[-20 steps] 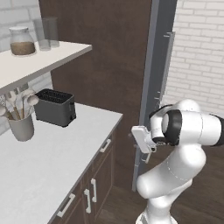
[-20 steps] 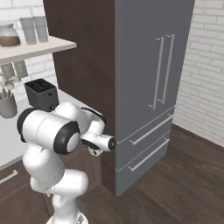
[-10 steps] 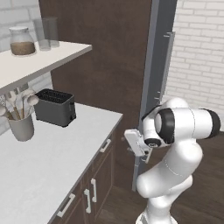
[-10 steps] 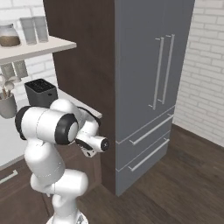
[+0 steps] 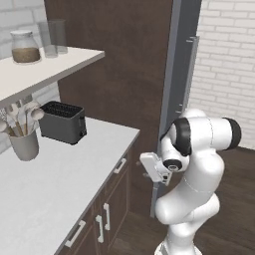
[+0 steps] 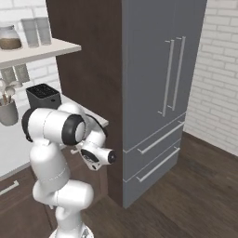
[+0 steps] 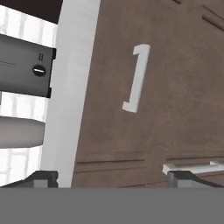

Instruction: Take a straw from the drawer in front and place it inside the glass cup on the dining counter.

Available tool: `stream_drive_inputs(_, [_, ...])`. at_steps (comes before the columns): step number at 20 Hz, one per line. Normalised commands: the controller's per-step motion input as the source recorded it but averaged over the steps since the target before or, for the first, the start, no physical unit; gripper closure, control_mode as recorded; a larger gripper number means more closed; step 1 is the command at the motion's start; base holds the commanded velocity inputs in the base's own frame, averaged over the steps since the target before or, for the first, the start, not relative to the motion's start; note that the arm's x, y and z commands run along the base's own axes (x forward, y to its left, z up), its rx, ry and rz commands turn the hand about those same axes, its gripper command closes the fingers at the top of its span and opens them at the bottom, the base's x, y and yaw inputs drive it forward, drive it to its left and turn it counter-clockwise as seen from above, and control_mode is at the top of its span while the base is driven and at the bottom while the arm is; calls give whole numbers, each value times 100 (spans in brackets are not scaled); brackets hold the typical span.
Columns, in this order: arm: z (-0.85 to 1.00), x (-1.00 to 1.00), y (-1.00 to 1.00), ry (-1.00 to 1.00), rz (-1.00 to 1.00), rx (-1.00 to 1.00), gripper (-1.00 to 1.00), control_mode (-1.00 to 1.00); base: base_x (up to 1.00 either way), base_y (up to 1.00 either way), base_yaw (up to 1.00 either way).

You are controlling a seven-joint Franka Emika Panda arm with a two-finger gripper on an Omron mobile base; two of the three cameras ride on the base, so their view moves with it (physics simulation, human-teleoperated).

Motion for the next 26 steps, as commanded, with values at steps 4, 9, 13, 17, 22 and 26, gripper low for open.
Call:
stream_drive_inputs(4, [-9, 2, 8, 0, 7, 1, -100, -100, 0, 0, 0])
stream_drive_inputs(9, [-23, 21, 13, 0, 3, 4, -100, -100, 0, 0, 0])
stream_drive_inputs(13, [-21, 31, 6, 0, 0, 7, -100, -100, 0, 0, 0])
stream_drive_inputs(17, [-18, 31, 0, -3, 0, 10, -100, -100, 0, 0, 0])
stream_drive_inputs(22, [-16, 37, 0, -1, 0, 8, -100, -100, 0, 0, 0])
stream_drive_inputs(26, [-23, 43, 5, 0, 0, 0, -100, -100, 0, 0, 0])
